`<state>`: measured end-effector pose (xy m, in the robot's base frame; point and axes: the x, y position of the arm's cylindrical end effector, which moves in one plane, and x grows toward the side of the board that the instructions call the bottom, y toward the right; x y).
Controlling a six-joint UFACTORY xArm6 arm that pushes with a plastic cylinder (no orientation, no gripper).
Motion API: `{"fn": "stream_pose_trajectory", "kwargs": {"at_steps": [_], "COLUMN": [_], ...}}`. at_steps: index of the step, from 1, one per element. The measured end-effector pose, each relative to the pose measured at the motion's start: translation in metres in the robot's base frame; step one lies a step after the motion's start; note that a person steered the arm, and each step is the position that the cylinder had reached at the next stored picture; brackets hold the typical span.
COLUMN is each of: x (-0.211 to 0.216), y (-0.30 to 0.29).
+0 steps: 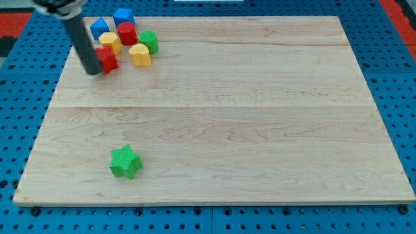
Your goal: Push the green star into the red star
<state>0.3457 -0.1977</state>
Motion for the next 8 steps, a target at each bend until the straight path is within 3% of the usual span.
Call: {"fn": "stream_pose_trajectory", "kwargs": {"at_steps": [2, 3, 4, 5, 6, 7, 8], "x": [0.127, 0.215, 0.261, 0.208, 0.172, 0.174, 0.172], "y": [0.161, 0.131, 0.076, 0.043, 0.064, 0.071, 0.122]}}
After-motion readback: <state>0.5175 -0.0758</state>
